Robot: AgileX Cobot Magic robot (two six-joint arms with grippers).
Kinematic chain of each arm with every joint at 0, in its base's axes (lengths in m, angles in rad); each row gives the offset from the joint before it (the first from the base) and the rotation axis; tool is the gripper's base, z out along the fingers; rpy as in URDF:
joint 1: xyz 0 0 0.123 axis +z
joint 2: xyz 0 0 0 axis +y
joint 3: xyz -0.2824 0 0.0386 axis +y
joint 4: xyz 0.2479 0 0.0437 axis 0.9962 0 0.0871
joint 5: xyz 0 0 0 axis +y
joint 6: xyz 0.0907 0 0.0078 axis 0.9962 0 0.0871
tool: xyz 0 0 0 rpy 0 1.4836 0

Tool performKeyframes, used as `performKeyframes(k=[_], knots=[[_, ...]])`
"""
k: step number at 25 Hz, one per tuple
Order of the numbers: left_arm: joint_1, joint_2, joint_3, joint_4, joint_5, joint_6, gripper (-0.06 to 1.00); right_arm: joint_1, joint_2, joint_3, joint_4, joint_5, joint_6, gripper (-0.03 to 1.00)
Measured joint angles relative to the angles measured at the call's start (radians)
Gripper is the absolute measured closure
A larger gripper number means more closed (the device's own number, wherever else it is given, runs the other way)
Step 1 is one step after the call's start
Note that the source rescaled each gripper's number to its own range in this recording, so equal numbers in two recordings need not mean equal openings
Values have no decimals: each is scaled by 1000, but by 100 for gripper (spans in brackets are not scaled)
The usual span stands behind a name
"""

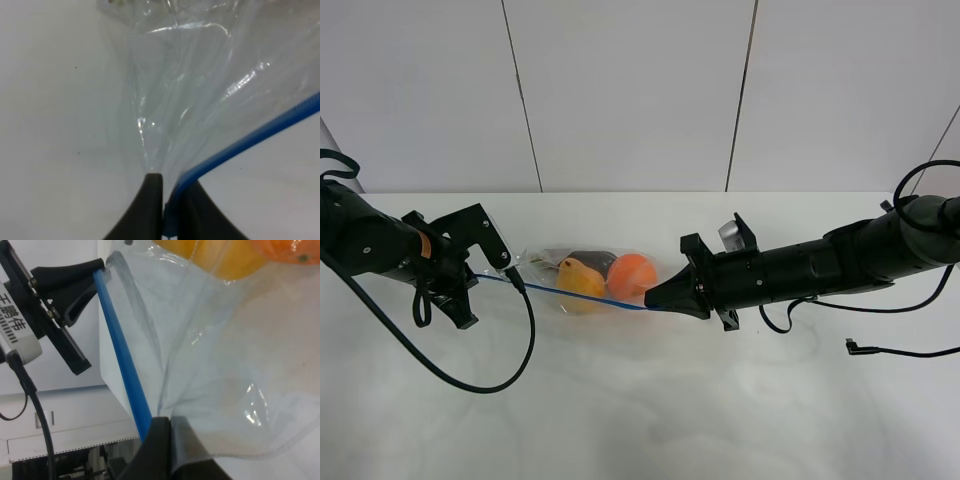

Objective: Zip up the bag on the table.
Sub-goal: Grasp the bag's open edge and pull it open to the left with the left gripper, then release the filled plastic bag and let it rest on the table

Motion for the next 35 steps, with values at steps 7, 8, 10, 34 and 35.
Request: performKeyframes(k=[7,8,10,34,35], knots=[[0,0,0,0,1,-17,94,0,0,0,-1,0,0,97],[0,0,0,0,1,-24,93,0,0,0,-2,0,0,97],[7,0,0,1,15,-29,86,0,0,0,-15,-3,0,97],[170,-33,-169,-8,261,-767,21,-3,1,-4,-52,-13,-23,97],[177,-41,-171,-9,276,-769,21,-3,1,-4,-56,-15,-23,97]])
